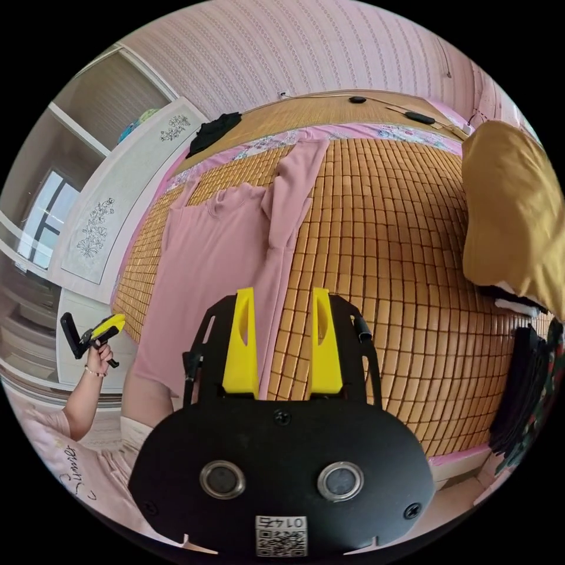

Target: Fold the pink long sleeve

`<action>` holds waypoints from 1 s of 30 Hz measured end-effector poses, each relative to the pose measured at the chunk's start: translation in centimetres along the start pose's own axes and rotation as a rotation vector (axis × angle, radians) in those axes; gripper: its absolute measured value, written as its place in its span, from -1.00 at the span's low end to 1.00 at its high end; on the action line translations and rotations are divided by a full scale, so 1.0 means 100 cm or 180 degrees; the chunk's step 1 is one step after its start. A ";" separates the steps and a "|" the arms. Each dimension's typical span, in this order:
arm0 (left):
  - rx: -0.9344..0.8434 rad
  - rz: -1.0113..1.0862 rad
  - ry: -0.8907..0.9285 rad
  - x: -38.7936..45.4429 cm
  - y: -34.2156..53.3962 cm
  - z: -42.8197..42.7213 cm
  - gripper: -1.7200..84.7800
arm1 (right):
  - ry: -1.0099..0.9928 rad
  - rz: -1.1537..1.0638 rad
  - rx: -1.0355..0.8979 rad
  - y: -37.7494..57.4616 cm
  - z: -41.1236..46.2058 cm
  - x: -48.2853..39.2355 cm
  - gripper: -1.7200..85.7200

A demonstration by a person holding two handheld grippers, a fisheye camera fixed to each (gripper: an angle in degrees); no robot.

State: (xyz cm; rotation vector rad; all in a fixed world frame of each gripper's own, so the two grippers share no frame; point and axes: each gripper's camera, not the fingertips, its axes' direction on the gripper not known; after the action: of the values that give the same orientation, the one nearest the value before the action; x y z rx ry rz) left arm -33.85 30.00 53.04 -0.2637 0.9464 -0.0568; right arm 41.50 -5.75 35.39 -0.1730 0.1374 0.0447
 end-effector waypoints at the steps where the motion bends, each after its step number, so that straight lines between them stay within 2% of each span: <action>1: -0.0063 0.0086 0.0132 0.000 -0.024 0.030 -0.81 | 0.0002 0.0002 0.0007 -0.025 0.010 0.002 -0.71; 4: -0.0128 0.0182 0.0354 -0.002 -0.085 0.103 -0.81 | 0.0061 -0.0035 -0.0171 -0.082 0.043 0.009 -0.78; 7: -0.0218 0.0209 0.0499 -0.005 -0.146 0.169 -0.80 | 0.0186 0.0034 -0.0271 -0.131 0.075 0.018 -0.76; 12: -0.0300 0.0182 0.0458 -0.015 -0.224 0.258 -0.79 | 0.0299 -0.0100 -0.0372 -0.183 0.130 0.022 -0.74; 14: -0.0342 0.0071 0.0447 -0.018 -0.234 0.285 -0.81 | 0.0353 -0.0132 -0.0423 -0.192 0.149 0.022 -0.75; 17: -0.0751 -0.0046 0.0184 -0.022 -0.227 0.337 -0.89 | 0.0358 -0.0178 -0.0544 -0.192 0.174 0.023 -0.83; 18: -0.0516 0.0015 0.0194 -0.024 -0.221 0.336 -0.91 | 0.0324 -0.0191 -0.0465 -0.187 0.171 0.025 -0.88; 23: -0.0544 0.0001 0.0212 -0.035 -0.219 0.348 -0.94 | -0.0098 -0.0148 0.0350 -0.116 0.098 0.040 -0.92; 25: -0.0548 -0.0001 0.0206 -0.039 -0.218 0.352 -0.93 | 0.0036 -0.0229 0.0641 -0.039 0.041 0.031 -0.91; 27: -0.0552 0.0051 0.0150 -0.038 -0.218 0.354 -0.92 | 0.0210 -0.0200 0.0588 0.026 0.014 0.020 -0.89; 30: -0.0590 0.0033 0.0097 -0.034 -0.216 0.353 -0.88 | 0.0493 0.0091 -0.0040 0.115 0.011 0.020 -0.80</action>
State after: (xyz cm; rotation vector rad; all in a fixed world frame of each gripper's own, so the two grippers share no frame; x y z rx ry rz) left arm -5.84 16.65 80.70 -0.4301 0.9844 0.0367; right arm 43.01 5.78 34.22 -0.1871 0.2942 0.0607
